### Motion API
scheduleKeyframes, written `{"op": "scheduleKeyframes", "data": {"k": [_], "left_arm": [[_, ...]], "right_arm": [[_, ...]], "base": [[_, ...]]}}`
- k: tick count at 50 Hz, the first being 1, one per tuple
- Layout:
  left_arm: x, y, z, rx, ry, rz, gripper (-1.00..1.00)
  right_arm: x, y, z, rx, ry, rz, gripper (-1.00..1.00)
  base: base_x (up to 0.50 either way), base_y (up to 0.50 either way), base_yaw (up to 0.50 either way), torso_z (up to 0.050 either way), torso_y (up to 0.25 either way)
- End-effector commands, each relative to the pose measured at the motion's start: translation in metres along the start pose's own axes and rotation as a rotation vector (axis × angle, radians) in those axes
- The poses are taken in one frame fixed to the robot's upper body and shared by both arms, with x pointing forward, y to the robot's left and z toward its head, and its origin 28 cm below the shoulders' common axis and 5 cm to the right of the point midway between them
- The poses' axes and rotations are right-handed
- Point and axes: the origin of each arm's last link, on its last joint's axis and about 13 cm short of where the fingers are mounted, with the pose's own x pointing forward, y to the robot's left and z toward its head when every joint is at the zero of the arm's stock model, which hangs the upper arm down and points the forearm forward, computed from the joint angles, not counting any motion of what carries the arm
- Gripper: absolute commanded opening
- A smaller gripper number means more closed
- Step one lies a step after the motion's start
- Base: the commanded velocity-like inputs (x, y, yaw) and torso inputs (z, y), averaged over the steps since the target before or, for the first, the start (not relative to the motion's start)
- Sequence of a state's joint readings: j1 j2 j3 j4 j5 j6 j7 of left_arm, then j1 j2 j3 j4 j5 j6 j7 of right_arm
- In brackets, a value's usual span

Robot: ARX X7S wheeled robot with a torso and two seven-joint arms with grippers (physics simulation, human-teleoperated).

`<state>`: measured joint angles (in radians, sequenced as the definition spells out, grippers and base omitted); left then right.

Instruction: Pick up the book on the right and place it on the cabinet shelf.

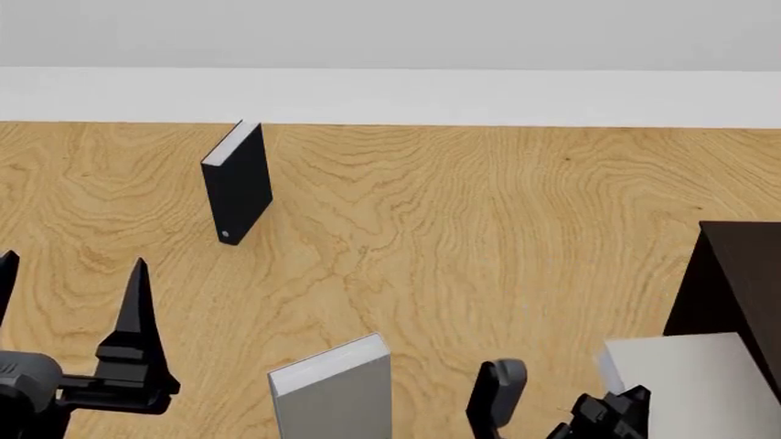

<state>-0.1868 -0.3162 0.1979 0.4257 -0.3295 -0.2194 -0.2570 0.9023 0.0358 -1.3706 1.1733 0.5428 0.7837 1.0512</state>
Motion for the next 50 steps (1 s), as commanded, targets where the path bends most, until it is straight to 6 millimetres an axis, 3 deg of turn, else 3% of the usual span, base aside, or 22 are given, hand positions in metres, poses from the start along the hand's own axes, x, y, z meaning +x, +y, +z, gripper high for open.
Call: {"op": "scheduleKeyframes", "data": {"k": [1,50], "left_arm": [[0.000,0.000,0.001,-0.001,-0.001,0.001,1.00],[0.000,-0.004,-0.014,0.044,0.028,-0.015,1.00]], "right_arm": [[0.010,-0.002,-0.013,-0.126,-0.033,-0.097,-1.00],[0.024,0.017,-0.075,-0.159,0.109,-0.081,-1.00]], "base": [[0.00,0.00,0.00,0.000,0.000],[0.00,0.00,0.00,0.000,0.001]]}}
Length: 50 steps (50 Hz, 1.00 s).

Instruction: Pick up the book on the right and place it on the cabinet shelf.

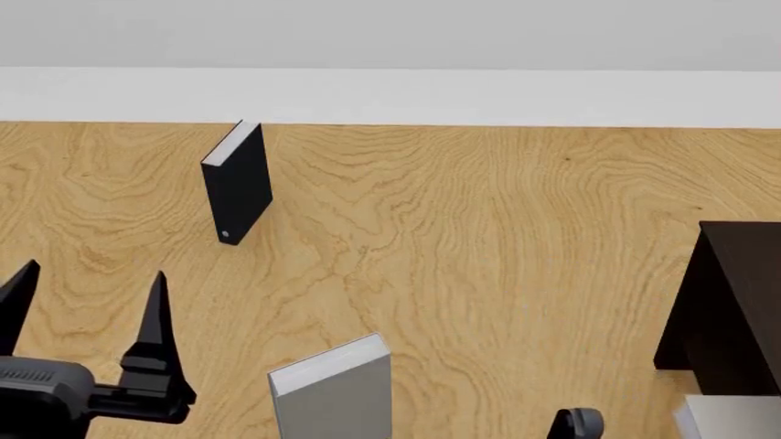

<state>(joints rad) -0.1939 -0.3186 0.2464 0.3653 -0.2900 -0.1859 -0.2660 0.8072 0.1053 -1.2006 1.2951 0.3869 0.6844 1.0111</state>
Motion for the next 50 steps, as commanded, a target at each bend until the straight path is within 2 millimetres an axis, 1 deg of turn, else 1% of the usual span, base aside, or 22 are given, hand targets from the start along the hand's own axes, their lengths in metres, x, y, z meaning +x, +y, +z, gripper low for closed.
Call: {"op": "scheduleKeyframes", "data": {"k": [1,17,28,36,40,41,44,50], "left_arm": [[0.000,-0.001,-0.002,0.007,0.005,-0.004,1.00],[0.001,-0.005,-0.009,0.032,0.022,-0.013,1.00],[0.001,-0.004,-0.010,0.034,0.025,-0.016,1.00],[0.001,-0.004,-0.009,0.032,0.025,-0.016,1.00],[0.001,-0.004,-0.010,0.032,0.026,-0.016,1.00],[0.001,-0.004,-0.011,0.033,0.027,-0.017,1.00],[0.001,-0.004,-0.011,0.037,0.025,-0.017,1.00],[0.000,-0.004,-0.009,0.036,0.022,-0.015,1.00]], "right_arm": [[0.011,-0.002,-0.020,-0.110,0.001,-0.079,-1.00],[0.021,-0.003,-0.042,-0.163,0.070,-0.054,-1.00],[0.023,-0.006,-0.047,-0.201,0.109,-0.014,-1.00],[0.025,-0.009,-0.053,-0.233,0.163,0.046,-1.00],[0.022,-0.005,-0.054,-0.220,0.167,0.075,-1.00],[0.019,-0.004,-0.055,-0.232,0.166,0.084,1.00],[0.018,-0.002,-0.054,-0.219,0.153,0.082,1.00],[0.017,-0.002,-0.044,-0.190,0.110,0.063,1.00]], "base": [[0.00,0.00,0.00,0.000,0.000],[0.00,0.00,0.00,0.001,0.001],[0.00,0.00,0.00,0.000,0.001],[0.00,0.00,0.00,0.000,0.000],[0.00,0.00,0.00,0.000,0.003],[0.00,0.00,0.00,0.000,0.000],[0.00,0.00,-0.01,0.000,0.000],[0.00,0.00,-0.01,0.000,0.000]]}}
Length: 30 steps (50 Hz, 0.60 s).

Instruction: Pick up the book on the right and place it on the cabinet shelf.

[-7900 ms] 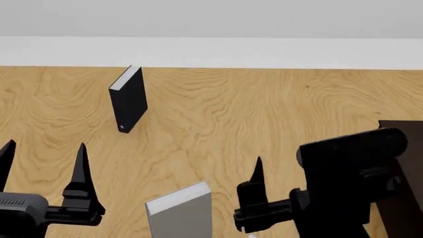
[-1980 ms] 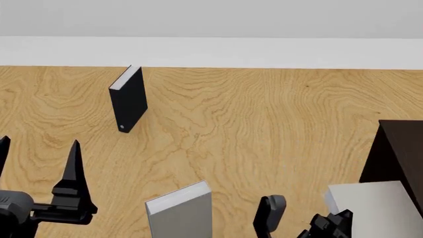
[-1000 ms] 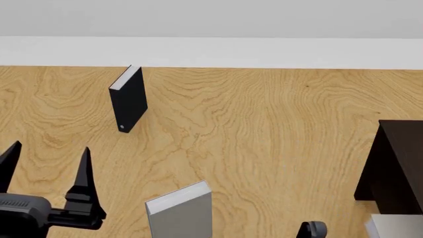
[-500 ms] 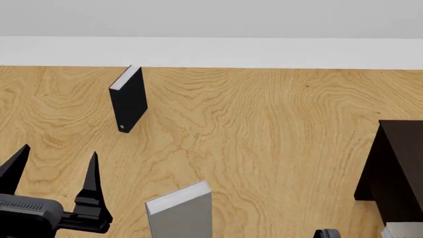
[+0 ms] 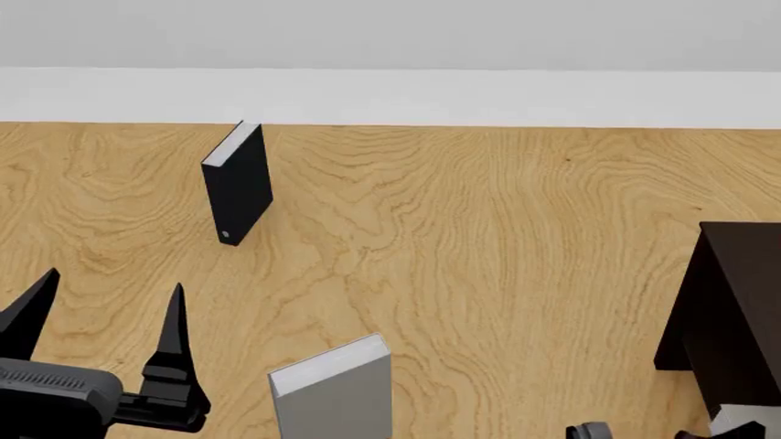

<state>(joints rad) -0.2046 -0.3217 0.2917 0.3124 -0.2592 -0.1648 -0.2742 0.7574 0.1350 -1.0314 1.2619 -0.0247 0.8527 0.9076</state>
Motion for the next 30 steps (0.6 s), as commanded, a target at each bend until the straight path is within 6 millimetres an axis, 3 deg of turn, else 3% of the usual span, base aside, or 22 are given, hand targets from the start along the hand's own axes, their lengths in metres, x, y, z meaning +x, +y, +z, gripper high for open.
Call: {"op": "scheduleKeyframes", "data": {"k": [1,30], "left_arm": [[0.000,0.000,0.001,0.001,-0.003,0.002,1.00],[-0.001,0.001,0.003,-0.004,-0.008,0.004,1.00]], "right_arm": [[0.005,0.009,-0.017,0.051,0.118,0.157,1.00],[-0.004,-0.005,0.025,0.262,-0.129,0.098,1.00]], "base": [[0.00,0.00,-0.01,0.000,0.000],[0.00,0.00,0.00,0.000,0.000]]}}
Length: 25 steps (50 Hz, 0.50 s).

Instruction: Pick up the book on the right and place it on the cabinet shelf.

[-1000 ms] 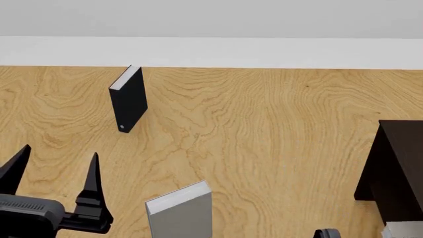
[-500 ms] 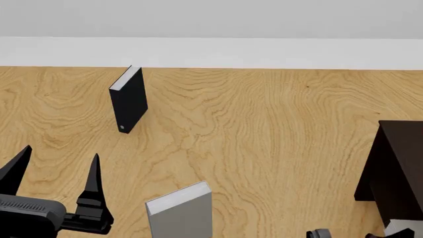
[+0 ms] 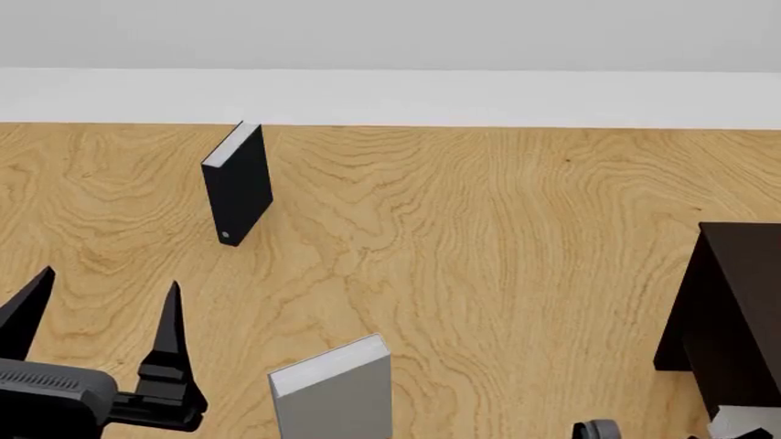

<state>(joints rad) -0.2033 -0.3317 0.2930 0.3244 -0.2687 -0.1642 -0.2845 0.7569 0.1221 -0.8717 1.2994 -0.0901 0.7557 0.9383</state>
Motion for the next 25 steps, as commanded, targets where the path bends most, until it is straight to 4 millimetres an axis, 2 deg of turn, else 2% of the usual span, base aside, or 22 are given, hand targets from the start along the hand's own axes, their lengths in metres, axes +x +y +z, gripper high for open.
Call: {"op": "scheduleKeyframes", "data": {"k": [1,25], "left_arm": [[0.000,0.000,0.001,-0.002,-0.002,0.001,1.00],[0.000,0.001,0.002,-0.007,-0.005,0.004,1.00]], "right_arm": [[-0.005,-0.009,0.023,0.150,-0.164,0.084,1.00],[-0.016,-0.049,0.047,0.253,-0.301,-0.003,1.00]], "base": [[0.00,0.00,0.00,0.000,0.000],[0.00,0.00,0.00,0.000,0.000]]}}
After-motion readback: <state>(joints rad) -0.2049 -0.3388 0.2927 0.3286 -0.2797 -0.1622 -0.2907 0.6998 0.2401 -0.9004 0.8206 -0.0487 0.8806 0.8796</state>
